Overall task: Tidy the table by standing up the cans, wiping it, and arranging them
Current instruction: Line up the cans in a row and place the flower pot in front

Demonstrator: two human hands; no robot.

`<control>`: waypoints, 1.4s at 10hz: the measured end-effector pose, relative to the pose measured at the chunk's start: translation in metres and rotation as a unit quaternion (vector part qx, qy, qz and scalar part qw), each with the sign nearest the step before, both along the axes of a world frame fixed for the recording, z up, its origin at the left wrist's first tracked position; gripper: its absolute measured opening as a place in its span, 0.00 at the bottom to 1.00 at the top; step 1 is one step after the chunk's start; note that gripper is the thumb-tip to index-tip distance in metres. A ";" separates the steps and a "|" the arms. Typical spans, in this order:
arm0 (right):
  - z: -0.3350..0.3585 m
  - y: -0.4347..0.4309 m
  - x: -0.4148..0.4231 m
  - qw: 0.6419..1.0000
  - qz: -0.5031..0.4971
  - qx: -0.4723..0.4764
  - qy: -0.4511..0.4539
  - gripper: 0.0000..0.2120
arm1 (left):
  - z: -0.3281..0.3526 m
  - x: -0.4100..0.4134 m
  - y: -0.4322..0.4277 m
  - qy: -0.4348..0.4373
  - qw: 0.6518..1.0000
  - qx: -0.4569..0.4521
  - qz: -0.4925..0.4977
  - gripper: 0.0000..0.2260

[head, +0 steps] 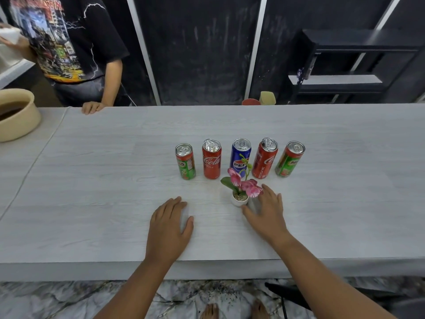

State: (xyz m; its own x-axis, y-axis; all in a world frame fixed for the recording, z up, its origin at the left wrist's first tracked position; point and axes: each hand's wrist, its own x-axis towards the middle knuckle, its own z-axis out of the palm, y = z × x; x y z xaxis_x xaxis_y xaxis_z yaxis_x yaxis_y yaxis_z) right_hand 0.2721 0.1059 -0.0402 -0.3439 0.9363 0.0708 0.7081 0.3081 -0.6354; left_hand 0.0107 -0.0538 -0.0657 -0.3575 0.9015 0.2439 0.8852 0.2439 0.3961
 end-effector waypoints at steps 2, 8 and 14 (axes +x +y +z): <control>0.002 0.002 -0.011 1.000 -0.018 0.003 -0.015 0.27 | 0.003 0.001 -0.001 -0.002 1.000 -0.001 0.002 0.22; -0.001 0.002 -0.017 0.999 -0.008 0.000 -0.032 0.27 | 0.004 0.001 0.001 0.001 1.000 0.003 -0.001 0.21; -0.012 0.001 -0.017 0.996 -0.007 0.032 -0.084 0.32 | 0.001 0.000 0.000 0.007 1.000 0.006 0.000 0.21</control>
